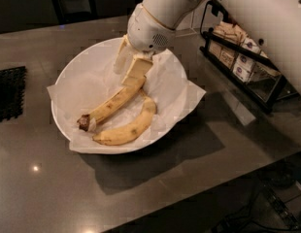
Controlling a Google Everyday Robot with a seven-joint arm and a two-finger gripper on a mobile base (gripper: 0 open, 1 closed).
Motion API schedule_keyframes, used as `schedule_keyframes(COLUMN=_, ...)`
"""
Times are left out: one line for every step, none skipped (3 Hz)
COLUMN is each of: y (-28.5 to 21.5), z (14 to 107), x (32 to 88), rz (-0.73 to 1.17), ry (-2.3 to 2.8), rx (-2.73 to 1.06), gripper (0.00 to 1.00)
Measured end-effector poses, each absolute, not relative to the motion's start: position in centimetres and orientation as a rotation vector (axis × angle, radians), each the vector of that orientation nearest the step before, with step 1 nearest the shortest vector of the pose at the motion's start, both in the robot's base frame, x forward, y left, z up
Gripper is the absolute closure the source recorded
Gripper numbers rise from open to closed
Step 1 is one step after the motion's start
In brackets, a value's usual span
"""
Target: Pick banana from white bowl
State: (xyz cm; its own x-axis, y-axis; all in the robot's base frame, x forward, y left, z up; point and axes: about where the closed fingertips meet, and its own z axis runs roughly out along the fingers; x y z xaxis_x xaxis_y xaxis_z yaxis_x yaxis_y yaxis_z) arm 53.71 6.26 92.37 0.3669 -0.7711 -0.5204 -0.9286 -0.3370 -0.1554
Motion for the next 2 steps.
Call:
schedule_keyframes(y=6.26, z=92.37, x=53.71, rz=0.5, ry=1.475, rx=-2.208, gripper=0.53)
schedule_keyframes(y=6.26, z=92.37, x=53.71, rz=0.5, ry=1.475, rx=-2.208, gripper=0.47)
